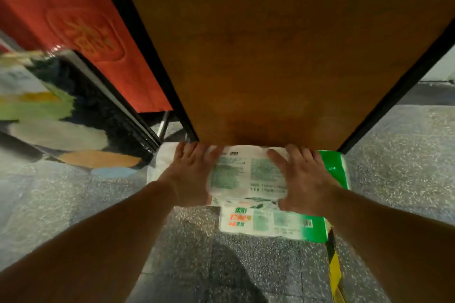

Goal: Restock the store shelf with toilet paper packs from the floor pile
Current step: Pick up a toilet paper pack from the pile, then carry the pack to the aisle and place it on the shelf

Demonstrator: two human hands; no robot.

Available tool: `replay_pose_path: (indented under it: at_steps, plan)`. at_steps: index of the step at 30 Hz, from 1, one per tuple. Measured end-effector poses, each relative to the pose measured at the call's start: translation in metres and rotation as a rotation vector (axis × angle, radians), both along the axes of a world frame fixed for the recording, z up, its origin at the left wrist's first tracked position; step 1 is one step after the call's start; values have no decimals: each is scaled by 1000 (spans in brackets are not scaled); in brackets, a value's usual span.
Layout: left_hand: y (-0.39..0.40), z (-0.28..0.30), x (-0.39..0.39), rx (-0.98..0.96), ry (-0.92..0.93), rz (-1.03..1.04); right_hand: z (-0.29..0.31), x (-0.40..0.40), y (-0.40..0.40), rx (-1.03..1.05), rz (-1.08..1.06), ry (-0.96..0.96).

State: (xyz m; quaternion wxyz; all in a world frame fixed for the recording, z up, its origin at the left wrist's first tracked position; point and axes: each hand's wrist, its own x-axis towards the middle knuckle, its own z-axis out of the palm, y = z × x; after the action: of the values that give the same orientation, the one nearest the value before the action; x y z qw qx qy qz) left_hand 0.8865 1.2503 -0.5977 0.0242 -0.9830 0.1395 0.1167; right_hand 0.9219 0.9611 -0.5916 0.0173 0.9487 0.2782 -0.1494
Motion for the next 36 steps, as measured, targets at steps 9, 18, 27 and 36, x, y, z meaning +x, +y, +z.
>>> replay_pose_path:
  at_steps: [9,18,27,36]
  plan:
    - [52,265,-44,73,-115,229,242,18,61,124,238,-127]
    - [81,518,-166,69,-212,545,490,-28,127,249,483,-179]
    - [94,719,-348,118,-403,834,690,-143,203,390,724,-285]
    - [96,830,-555,-95,-471,1172,802,-311,288,488,971,-159]
